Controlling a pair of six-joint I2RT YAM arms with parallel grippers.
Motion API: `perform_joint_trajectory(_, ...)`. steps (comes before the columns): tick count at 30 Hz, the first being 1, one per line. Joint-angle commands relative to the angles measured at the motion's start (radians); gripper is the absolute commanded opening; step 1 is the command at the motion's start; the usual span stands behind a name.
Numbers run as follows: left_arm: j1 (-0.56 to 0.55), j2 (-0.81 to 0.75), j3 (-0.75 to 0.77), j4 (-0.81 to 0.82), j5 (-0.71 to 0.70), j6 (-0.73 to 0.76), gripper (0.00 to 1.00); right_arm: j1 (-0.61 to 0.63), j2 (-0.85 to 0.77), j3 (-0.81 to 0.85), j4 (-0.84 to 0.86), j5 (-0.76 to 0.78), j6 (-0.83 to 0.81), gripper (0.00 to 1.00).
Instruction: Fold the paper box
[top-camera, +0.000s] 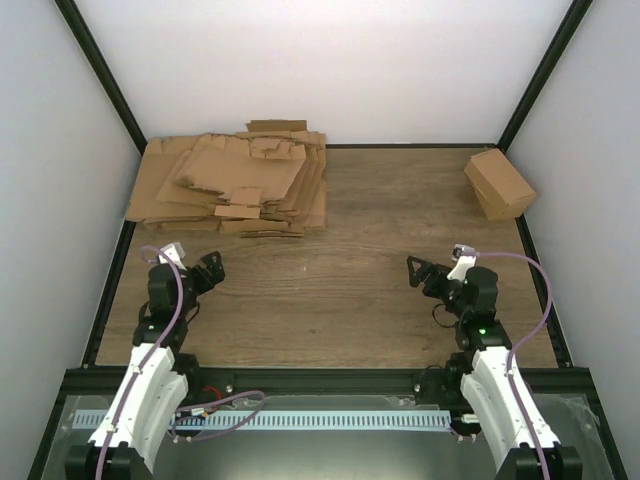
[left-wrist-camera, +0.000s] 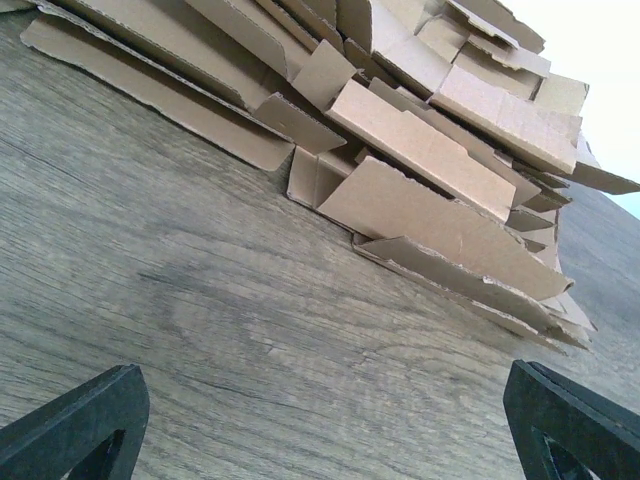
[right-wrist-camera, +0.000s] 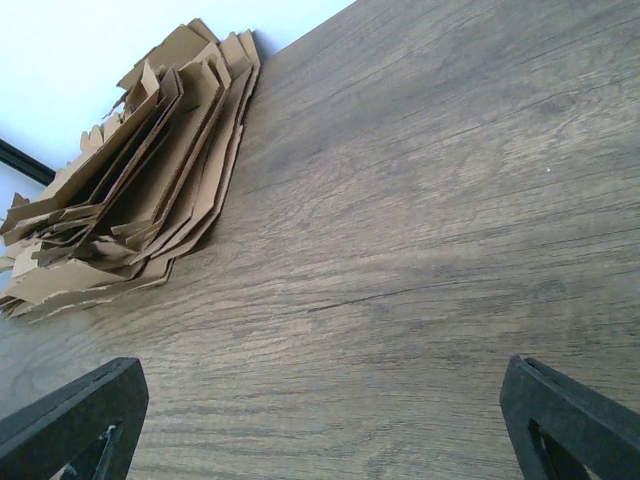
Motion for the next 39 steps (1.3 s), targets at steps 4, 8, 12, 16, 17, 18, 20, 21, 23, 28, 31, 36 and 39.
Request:
perform_joint_trajectory(4, -0.002, -0.022, -0.01, -0.014, 0.001, 0.002, 1.0, 0.008, -0.005, 0.002, 0.019, -0.014, -0.011, 1.0)
perform_joint_trajectory(8, -0.002, -0.022, -0.009, -0.009, 0.035, 0.016, 1.0, 0.007, 0.0, 0.004, 0.021, -0.017, -0.012, 1.0)
perform_joint_trajectory(12, -0.004, -0.016, 0.011, 0.023, 0.155, 0.007, 1.0, 0.007, -0.001, 0.002, 0.022, -0.019, -0.013, 1.0)
perform_joint_trajectory(16, -0.042, -0.021, 0.074, 0.033, 0.177, -0.054, 1.0, 0.007, -0.001, 0.0, 0.026, -0.024, -0.013, 1.0)
perform_joint_trajectory(17, -0.056, -0.016, 0.101, 0.031, 0.166, -0.06, 1.0, 0.007, 0.001, 0.001, 0.028, -0.024, -0.013, 1.0)
perform_joint_trajectory(18, -0.071, -0.007, 0.127, 0.032, 0.157, -0.066, 1.0, 0.007, 0.003, 0.0, 0.028, -0.026, -0.012, 1.0)
perform_joint_trajectory(20, -0.11, 0.038, 0.194, 0.037, 0.143, -0.068, 1.0, 0.007, 0.009, 0.001, 0.034, -0.03, -0.013, 1.0)
perform_joint_trajectory(21, -0.134, 0.075, 0.236, 0.03, 0.137, -0.068, 1.0, 0.007, 0.013, 0.001, 0.035, -0.031, -0.013, 1.0)
perform_joint_trajectory(23, -0.186, 0.196, 0.339, -0.003, 0.127, -0.056, 1.0, 0.007, 0.02, 0.003, 0.037, -0.034, -0.013, 1.0)
perform_joint_trajectory(28, -0.334, 0.463, 0.679, -0.185, -0.029, 0.089, 1.0, 0.007, 0.022, 0.004, 0.037, -0.036, -0.012, 1.0)
perform_joint_trajectory(31, -0.382, 0.593, 0.85, -0.281, -0.127, 0.176, 1.0, 0.007, 0.021, 0.002, 0.037, -0.037, -0.013, 1.0)
perform_joint_trajectory(36, -0.43, 0.807, 1.086, -0.406, -0.26, 0.296, 1.0, 0.007, 0.018, 0.003, 0.032, -0.042, -0.013, 1.0)
perform_joint_trajectory(39, -0.471, 0.941, 1.226, -0.482, -0.327, 0.388, 1.0, 0.007, 0.019, 0.002, 0.032, -0.04, -0.012, 1.0)
